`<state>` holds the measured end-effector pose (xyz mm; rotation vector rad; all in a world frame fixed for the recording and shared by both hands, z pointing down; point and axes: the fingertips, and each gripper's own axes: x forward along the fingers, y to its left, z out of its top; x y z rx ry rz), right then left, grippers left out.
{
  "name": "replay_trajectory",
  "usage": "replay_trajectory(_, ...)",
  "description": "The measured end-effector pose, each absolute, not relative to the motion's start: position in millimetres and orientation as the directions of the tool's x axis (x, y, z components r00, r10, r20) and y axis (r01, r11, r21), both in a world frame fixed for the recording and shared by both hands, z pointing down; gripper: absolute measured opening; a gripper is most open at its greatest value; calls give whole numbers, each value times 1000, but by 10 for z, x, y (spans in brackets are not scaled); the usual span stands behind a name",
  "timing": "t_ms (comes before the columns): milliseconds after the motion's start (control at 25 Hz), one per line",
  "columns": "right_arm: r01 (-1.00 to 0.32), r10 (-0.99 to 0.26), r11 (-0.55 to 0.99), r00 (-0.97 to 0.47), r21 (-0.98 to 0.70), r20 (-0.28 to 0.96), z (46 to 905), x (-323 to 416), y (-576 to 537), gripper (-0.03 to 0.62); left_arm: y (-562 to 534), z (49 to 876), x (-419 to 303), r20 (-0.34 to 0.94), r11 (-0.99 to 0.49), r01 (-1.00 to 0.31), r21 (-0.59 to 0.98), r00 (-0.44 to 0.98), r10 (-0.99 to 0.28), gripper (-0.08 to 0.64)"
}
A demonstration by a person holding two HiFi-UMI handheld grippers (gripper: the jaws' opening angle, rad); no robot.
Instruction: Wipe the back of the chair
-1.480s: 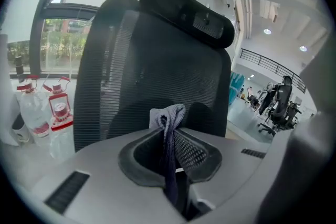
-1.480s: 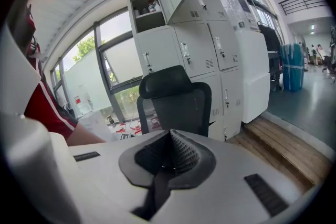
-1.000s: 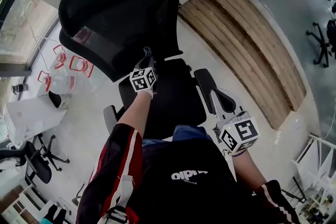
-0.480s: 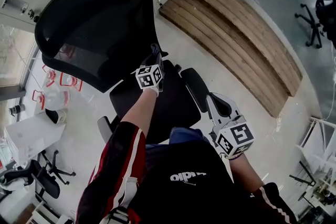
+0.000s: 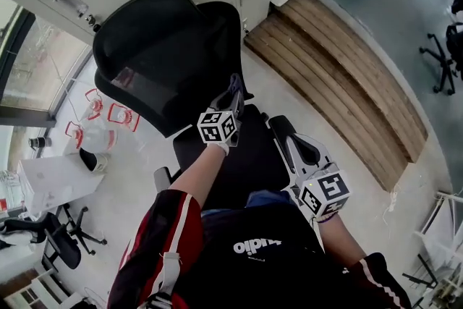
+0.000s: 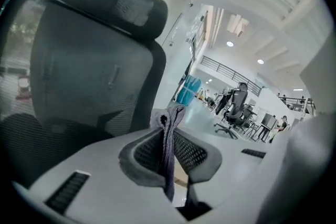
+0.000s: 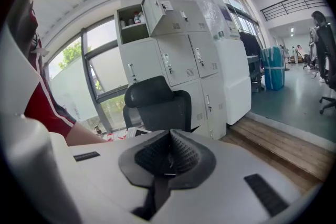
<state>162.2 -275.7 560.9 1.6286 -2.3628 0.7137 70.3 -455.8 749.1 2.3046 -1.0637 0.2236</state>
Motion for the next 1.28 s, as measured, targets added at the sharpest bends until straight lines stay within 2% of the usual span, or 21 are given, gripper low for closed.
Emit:
replay_trajectory(200,-872,-814,406,-481,-272,325,5240,1167,-2976,15,-4355,6622,17,303,-466,-761,452,622,-722,57)
replay_trajectory(400,-820,-782,513,-568,-253,256,4897,713,-3038,15,-4021,5898,-687,263,-468,-827,313,549,-794,57)
replay_trajectory(680,-748,-727,615,-661,-250,188,4511,197,-2962,15,-3349,5039,-1390,166,-411,-872,266,461,-872,57)
replay_trajectory(960,-698,-673,658,-714,-284,194,4492,-32,-2862,15,-2840,4711,-1670,134,-334,-891,308,389,-911,57)
replay_trajectory(1280,-652,-629,701,-756,-289,179,4479,-254,-2755,15,-2560,4431,-1933,126,-306,-913,271,349,-929,57)
